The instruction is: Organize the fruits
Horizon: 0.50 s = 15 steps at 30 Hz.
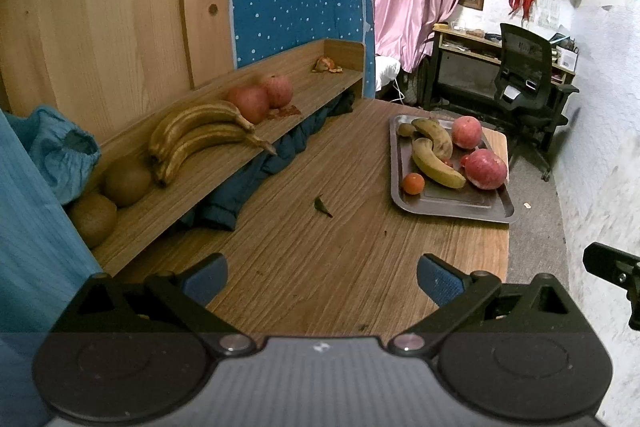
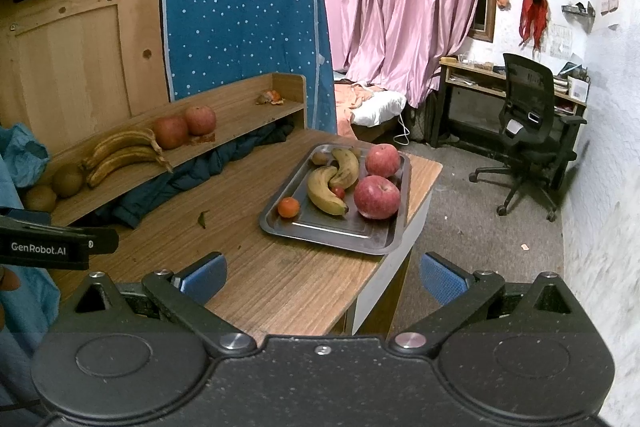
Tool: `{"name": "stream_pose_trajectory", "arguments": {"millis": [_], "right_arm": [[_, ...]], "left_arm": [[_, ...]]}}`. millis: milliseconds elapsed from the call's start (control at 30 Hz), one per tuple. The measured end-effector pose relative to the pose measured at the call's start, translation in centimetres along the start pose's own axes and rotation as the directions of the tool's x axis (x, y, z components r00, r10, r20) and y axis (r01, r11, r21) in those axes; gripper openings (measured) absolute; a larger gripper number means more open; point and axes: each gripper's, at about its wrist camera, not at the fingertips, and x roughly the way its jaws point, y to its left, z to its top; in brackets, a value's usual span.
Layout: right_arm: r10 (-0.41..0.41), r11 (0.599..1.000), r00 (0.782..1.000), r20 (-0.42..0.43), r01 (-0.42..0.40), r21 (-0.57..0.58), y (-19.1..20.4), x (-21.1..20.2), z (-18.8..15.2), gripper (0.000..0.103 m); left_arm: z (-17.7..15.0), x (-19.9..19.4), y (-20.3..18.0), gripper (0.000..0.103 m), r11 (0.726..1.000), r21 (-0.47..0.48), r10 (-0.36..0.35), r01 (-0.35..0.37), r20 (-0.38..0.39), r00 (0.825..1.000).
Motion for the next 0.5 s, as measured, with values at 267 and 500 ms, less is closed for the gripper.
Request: {"name": "stream_pose_trajectory", "arguments": {"millis": [267,500], "right_arm": [[0.001,1.000,1.000,-0.002,-0.001,-0.002,-0.03,0.11,0.07,0.102],[0.000,1.000,1.000,-0.004,0.000,-0.002,-0.07,0.13,0.04,0.102]], "left_arm": [[0.23,-0.03,0.04,0.103,1.000,-0.021,0.023,-0.023,-0.003,1.000],[0.39,0.28,0.30,0.103,0.999,-0.043,0.020,-0.021,-0.028,0.999]]}}
